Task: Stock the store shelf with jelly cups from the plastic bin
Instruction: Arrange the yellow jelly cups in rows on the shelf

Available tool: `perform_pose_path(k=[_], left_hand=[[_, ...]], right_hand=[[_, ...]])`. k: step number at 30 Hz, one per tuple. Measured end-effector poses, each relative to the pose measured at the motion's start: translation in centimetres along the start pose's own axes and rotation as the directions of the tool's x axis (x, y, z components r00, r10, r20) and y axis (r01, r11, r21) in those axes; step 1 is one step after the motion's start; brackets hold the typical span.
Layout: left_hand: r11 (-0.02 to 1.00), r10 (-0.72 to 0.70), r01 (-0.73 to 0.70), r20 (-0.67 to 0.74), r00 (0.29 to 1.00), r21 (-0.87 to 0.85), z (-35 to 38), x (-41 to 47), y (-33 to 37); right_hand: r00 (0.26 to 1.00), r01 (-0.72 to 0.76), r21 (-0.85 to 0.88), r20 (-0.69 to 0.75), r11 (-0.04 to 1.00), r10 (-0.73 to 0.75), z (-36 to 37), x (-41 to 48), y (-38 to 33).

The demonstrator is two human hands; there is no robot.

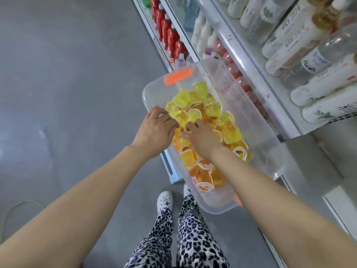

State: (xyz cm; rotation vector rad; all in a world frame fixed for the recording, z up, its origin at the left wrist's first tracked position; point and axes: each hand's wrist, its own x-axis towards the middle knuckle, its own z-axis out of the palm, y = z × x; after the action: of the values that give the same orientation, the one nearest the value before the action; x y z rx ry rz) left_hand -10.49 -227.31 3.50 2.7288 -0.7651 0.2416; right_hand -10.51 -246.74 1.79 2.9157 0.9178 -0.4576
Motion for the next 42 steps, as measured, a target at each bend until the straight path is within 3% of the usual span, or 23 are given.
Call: perform_pose_path(k=[4, 6, 10, 14, 19, 24, 29, 33, 36, 42], left_hand=[[0.998, -0.037, 0.035, 0.042, 0.998, 0.046, -0.2, 0.1, -0.1], [0.991, -0.109, 0.094, 0.181, 0.977, 0.091, -1.2, 1.1, 0.6], [0.962, -0.267, 0.205, 0.471, 0.84, 0.18, -1.3, 5.3, 1.9], [0.958, -0.268, 0.141, 0.603, 0.752, 0.251, 1.7, 8.0, 2.3], [0.932, -0.289, 0.054, 0.644, 0.709, 0.358, 3.5, 8.7, 2.6], [0.921, -0.32, 0.076, 0.633, 0.705, 0.382, 3.3, 8.6, 2.9], [0.949, -0.314, 0.267, 0.57, 0.759, 0.168, 0.6, 7.7, 4.3], [0.901, -0.235, 0.379, 0.495, 0.837, -0.214, -2.9, 6.5, 7.3], [0.866, -0.097, 0.285, 0.423, 0.901, -0.41, -5.1, 5.3, 10.1], [0.848, 0.108, 0.089, 0.335, 0.936, -0.523, -7.0, 5.4, 17.3]], right_hand=[[0.999, 0.032, 0.029, -0.01, 0.999, -0.032, 0.2, 0.1, 0.8], [0.999, 0.017, 0.056, -0.029, 0.998, -0.015, 0.2, -1.0, 1.5], [0.986, -0.107, 0.227, -0.097, 0.968, 0.132, 0.2, -4.6, 3.1], [0.936, -0.269, 0.374, -0.117, 0.888, 0.333, -0.3, -7.6, 4.5], [0.904, -0.345, 0.424, -0.09, 0.837, 0.418, -0.4, -10.0, 4.6], [0.851, -0.439, 0.457, -0.064, 0.774, 0.521, -0.9, -12.0, 3.8], [0.771, -0.459, 0.583, -0.113, 0.671, 0.626, -2.8, -14.9, 3.0], [0.698, -0.48, 0.564, -0.219, 0.672, 0.682, -4.1, -18.4, 2.9], [0.629, -0.482, 0.583, -0.289, 0.654, 0.721, -5.0, -21.4, 2.8], [0.487, -0.541, 0.569, -0.388, 0.619, 0.782, -6.7, -28.3, 3.6]])
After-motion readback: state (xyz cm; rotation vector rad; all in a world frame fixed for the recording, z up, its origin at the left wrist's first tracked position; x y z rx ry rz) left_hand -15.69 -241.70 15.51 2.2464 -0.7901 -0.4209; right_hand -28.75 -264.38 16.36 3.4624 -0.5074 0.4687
